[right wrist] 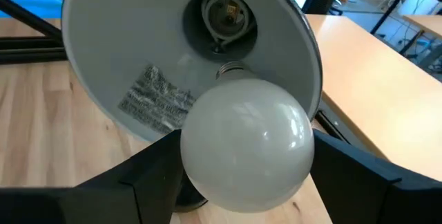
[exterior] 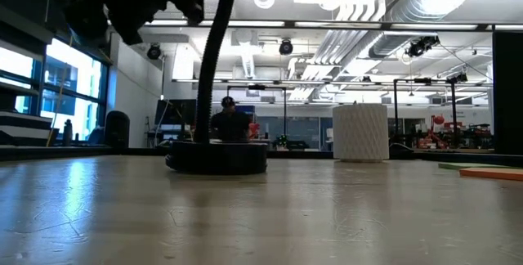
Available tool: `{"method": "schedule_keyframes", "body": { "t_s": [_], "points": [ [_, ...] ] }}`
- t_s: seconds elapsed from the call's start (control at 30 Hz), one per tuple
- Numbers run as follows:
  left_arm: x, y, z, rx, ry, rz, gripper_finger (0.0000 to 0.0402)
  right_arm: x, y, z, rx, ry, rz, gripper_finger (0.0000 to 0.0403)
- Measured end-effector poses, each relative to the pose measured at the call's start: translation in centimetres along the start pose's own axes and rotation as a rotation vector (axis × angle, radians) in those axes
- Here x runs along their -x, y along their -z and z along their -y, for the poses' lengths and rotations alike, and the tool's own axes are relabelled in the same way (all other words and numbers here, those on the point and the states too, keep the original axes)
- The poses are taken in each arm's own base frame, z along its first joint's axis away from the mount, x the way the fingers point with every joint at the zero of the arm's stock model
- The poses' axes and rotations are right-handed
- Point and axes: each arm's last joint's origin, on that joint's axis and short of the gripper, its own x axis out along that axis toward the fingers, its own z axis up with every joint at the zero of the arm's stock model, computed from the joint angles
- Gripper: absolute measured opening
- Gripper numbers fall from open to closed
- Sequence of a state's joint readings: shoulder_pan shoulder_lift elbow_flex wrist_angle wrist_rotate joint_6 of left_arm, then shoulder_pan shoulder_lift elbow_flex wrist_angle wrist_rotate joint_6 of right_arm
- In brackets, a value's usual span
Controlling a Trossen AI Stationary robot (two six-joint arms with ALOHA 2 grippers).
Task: Screw lightbulb
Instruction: Insert the lightbulb into the desk lamp
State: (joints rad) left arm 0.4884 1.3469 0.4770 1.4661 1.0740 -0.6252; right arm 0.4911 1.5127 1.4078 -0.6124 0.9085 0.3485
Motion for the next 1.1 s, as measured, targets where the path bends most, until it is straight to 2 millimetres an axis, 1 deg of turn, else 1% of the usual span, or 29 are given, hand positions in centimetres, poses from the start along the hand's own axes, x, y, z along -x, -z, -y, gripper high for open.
{"method": "schedule_keyframes", "body": {
  "t_s": [0.1, 0.17, 0.23, 0.3, 0.4, 0.47, 0.53, 0.63, 0.77, 0.87, 0.97, 1.1],
  "points": [
    [0.5, 0.1, 0.8, -0.015, -0.02, 0.002, 0.0243, 0.0, 0.0, 0.0, 0.018, 0.0, 0.001, 0.0281],
    [1.2, 0.1, 1.1, -0.031, -0.069, 0.006, 0.0243, 0.0, 0.0, 0.0, 0.027, 0.0, 0.002, 0.0281],
    [2.0, 0.3, 1.2, -0.07, -0.161, 0.013, 0.0243, 0.0, -0.1, -0.1, 0.046, -0.003, 0.006, 0.0281],
    [2.7, 0.5, 1.1, -0.135, -0.292, 0.015, 0.0243, 0.3, 0.0, -0.3, 0.086, -0.024, 0.005, 0.0281],
    [3.0, 0.8, 0.5, -0.172, -0.461, -0.035, 0.0243, 0.7, 0.1, -0.7, 0.145, -0.075, 0.001, 0.0281],
    [2.9, 0.7, -0.2, -0.133, -0.496, -0.103, 0.0243, 1.0, 0.2, -1.0, 0.157, -0.085, 0.004, 0.0281],
    [2.6, 0.6, -1.0, -0.056, -0.509, -0.174, 0.0245, 1.2, 0.3, -1.1, 0.16, -0.09, 0.007, 0.0281],
    [2.0, 0.5, -2.1, 0.009, -0.458, -0.255, 0.0254, 1.2, 0.3, -1.2, 0.163, -0.092, 0.007, 0.0281],
    [1.2, 0.0, -3.3, 0.007, -0.342, -0.257, 0.0274, 1.3, 0.4, -1.1, 0.169, -0.092, 0.001, 0.0281],
    [0.8, 0.0, -4.2, 0.013, -0.306, -0.245, 0.0288, 1.3, 0.4, -1.2, 0.17, -0.095, 0.001, 0.0281],
    [0.4, 0.4, -5.3, 0.041, -0.248, -0.241, 0.0297, 1.3, 0.4, -1.2, 0.169, -0.098, 0.001, 0.0281],
    [-0.3, 1.4, -6.4, 0.086, -0.123, -0.243, 0.03, 1.3, 0.4, -1.2, 0.167, -0.098, 0.0, 0.0281]
  ]
}}
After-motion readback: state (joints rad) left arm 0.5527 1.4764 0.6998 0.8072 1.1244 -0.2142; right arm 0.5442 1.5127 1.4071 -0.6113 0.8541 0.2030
